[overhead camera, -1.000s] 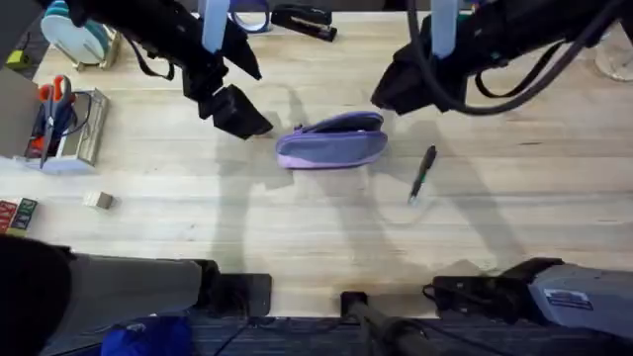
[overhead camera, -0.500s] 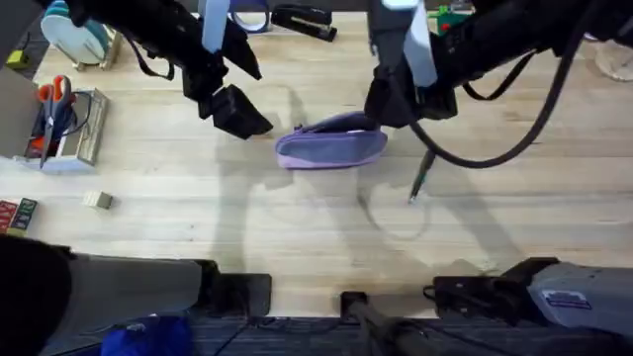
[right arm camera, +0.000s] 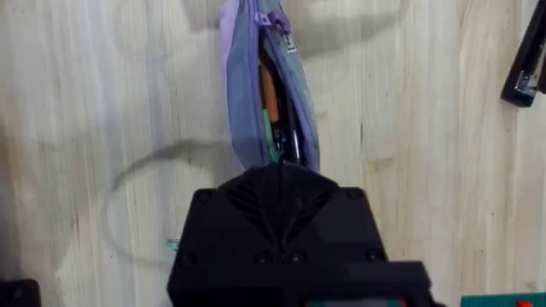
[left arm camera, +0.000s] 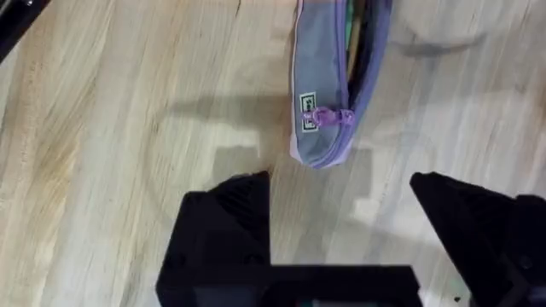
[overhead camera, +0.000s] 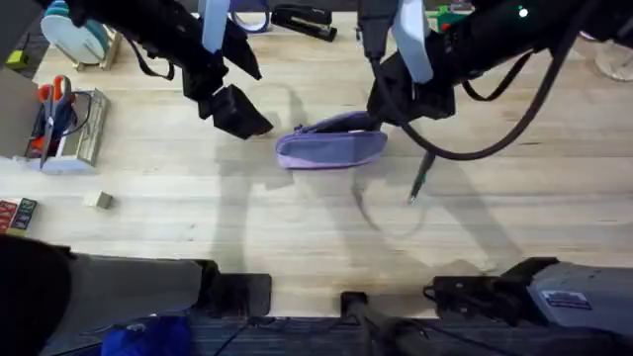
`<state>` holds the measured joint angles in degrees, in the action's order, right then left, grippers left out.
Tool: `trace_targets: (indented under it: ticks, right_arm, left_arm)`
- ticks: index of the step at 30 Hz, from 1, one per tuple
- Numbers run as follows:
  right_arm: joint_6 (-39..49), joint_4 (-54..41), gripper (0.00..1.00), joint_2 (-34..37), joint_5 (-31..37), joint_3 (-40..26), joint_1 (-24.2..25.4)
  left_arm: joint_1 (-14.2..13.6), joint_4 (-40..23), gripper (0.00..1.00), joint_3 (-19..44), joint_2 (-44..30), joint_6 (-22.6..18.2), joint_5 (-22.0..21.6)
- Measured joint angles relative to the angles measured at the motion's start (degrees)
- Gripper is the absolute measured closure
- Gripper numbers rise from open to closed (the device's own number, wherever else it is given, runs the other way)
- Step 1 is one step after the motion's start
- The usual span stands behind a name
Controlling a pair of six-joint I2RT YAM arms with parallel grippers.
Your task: Unzip the bag, pick up the pens from the table one at a time and place them inside, then zip the bag closed.
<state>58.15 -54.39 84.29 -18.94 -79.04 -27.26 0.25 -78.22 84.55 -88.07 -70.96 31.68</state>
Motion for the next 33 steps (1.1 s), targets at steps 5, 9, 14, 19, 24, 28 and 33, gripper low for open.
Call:
trace_targets:
  ticks: [5,9,14,19,24,28,33]
  right_arm:
    - [-2.3,0.1,0.973,0.3,0.1,-2.4,-1.4]
    - [-4.5,0.0,0.973,0.6,0.1,-6.4,-2.8]
    - [-5.5,0.1,0.973,2.5,0.1,-11.2,-3.8]
    - [-5.9,-0.5,0.974,7.1,0.1,-12.0,-3.8]
    - [-5.9,-1.2,0.973,10.0,0.1,-12.0,-3.8]
    - [-5.9,-3.4,0.973,10.1,0.4,-12.0,-3.8]
    - [-6.1,-6.1,0.974,10.1,3.2,-12.0,-3.8]
  left_arm:
    - [0.0,0.0,0.007,0.0,0.0,0.0,0.0]
    - [0.0,0.0,0.007,0.0,0.0,0.0,0.0]
    - [0.0,0.0,0.008,0.0,0.0,0.0,0.0]
    - [0.0,0.0,0.007,0.0,0.0,0.0,0.0]
    - [0.0,0.0,0.007,0.0,0.0,0.0,0.0]
    - [0.0,0.0,0.007,0.0,0.0,0.0,0.0]
    - [0.0,0.0,0.008,0.0,0.0,0.0,0.0]
